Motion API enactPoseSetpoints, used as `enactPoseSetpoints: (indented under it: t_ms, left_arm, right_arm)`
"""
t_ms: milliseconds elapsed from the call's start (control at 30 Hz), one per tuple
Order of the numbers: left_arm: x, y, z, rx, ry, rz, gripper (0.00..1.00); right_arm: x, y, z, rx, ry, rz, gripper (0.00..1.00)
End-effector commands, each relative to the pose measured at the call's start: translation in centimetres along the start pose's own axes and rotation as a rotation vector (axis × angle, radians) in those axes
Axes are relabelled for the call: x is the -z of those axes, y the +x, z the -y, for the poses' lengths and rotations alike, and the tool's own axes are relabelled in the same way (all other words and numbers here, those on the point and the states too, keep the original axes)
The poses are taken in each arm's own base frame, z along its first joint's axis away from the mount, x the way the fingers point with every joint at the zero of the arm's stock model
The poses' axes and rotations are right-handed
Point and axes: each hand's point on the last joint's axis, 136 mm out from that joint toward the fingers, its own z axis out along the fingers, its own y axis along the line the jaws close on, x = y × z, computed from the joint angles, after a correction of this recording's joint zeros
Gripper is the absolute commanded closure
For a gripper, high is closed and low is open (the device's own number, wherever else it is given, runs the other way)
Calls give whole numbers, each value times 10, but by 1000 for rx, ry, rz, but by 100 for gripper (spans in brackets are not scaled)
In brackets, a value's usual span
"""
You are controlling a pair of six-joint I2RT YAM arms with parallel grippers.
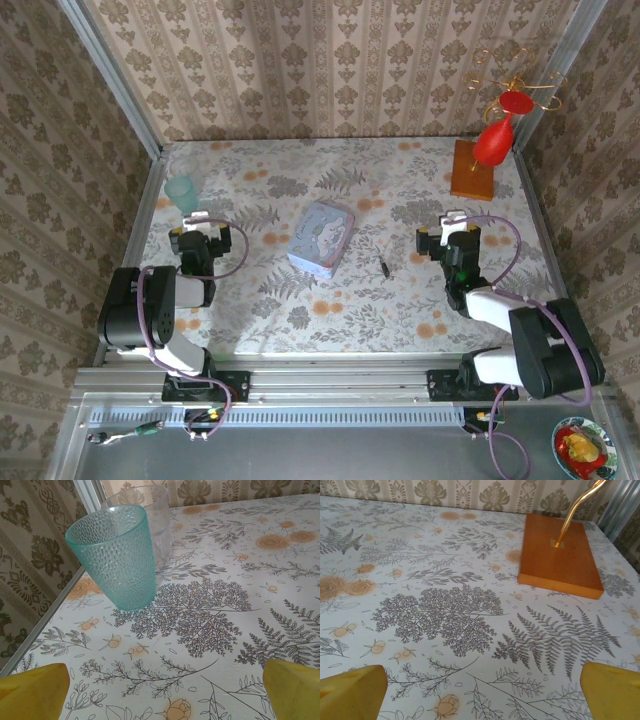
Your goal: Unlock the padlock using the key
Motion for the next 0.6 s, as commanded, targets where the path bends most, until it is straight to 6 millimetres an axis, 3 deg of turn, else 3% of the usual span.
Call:
enactPoseSetpoints:
  t_ms: [0, 300, 567]
  left_arm:
    - [0, -5, 0, 24, 7, 13, 0]
    - [0, -5, 1, 20, 8, 12, 0]
    - [0, -5, 1, 22, 7, 12, 0]
  right_arm:
    - [-8, -23, 1, -40, -7, 100, 0]
    - [-35, 0, 13, -98, 28, 30, 0]
    - [-36, 0, 16, -119, 17, 15, 0]
